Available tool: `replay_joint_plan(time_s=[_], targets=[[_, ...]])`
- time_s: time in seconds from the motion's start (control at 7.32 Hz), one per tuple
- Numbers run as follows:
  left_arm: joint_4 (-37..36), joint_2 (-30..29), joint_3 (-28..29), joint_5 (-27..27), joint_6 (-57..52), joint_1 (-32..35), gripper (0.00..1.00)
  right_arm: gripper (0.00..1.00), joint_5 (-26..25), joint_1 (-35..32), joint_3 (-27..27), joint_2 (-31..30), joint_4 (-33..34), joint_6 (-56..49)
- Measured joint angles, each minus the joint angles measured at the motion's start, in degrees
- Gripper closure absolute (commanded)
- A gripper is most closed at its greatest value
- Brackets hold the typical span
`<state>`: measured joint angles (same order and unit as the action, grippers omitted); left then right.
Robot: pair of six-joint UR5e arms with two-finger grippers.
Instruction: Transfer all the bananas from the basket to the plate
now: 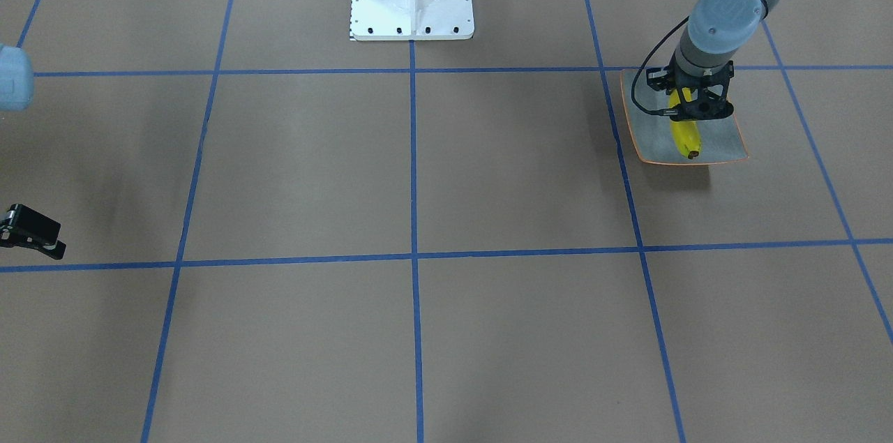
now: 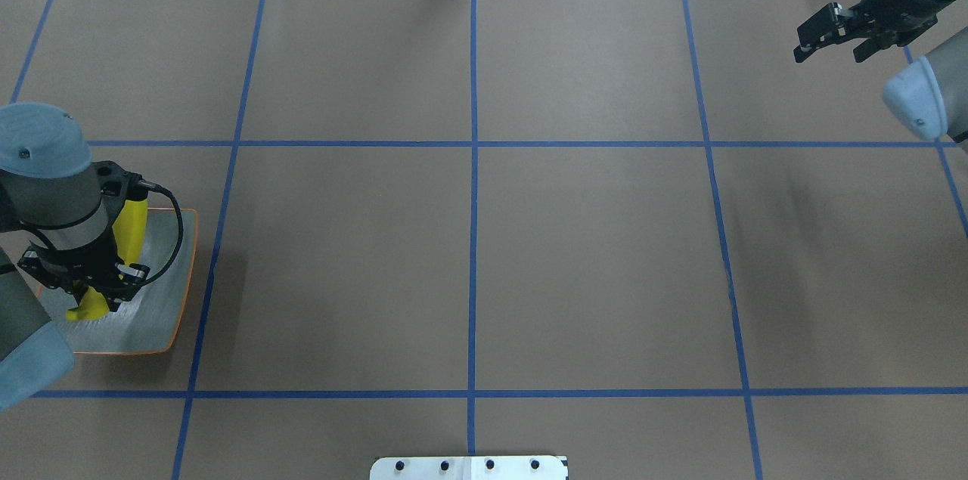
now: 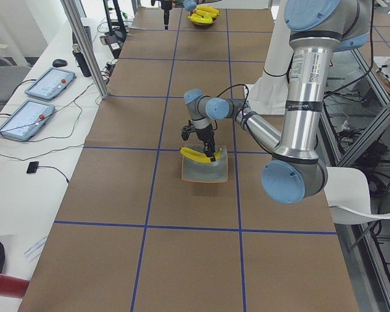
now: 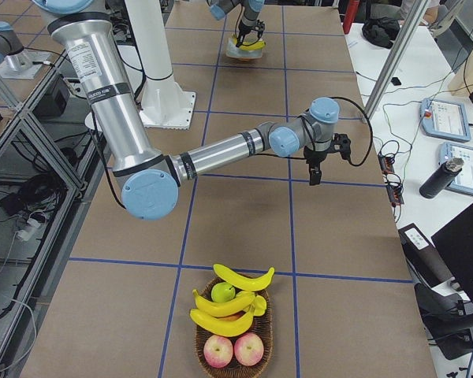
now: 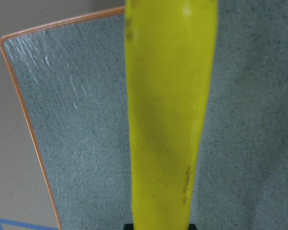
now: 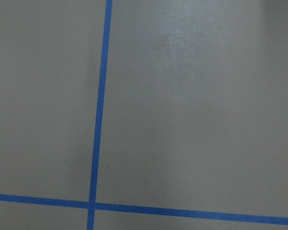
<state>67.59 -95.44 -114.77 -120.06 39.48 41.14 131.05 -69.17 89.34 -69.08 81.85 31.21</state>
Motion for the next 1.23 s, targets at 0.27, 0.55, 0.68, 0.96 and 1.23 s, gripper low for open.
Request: replay_joint_plan(time_s=[0.27, 0.55, 0.68, 0.96, 1.23], targets=[[-0.1, -0.1, 0.3, -0.1, 0.0, 0.0, 0.00, 0.00, 0.0, 0.1, 0.0, 0.0, 0.0, 0.0], [-0.1, -0.1, -0.1, -0.1, 0.1, 0.0, 0.00, 0.00, 0.0, 0.1, -0.1, 0.0, 0.0, 0.0], [-0.1, -0.2, -0.3, -0.1, 0.1, 0.0, 0.00, 0.00, 0.0, 0.1, -0.2, 0.0, 0.0, 0.0], [0.1, -1.5, -1.0, 0.0, 0.3, 2.1, 0.00, 0.00, -0.1, -0.2, -0.7, -0.1, 0.0, -0.8], [0.5, -6.2, -1.1, -0.1, 0.0, 9.3, 0.00, 0.00, -0.2, -1.8, -2.0, -1.2, 0.0, -6.0]])
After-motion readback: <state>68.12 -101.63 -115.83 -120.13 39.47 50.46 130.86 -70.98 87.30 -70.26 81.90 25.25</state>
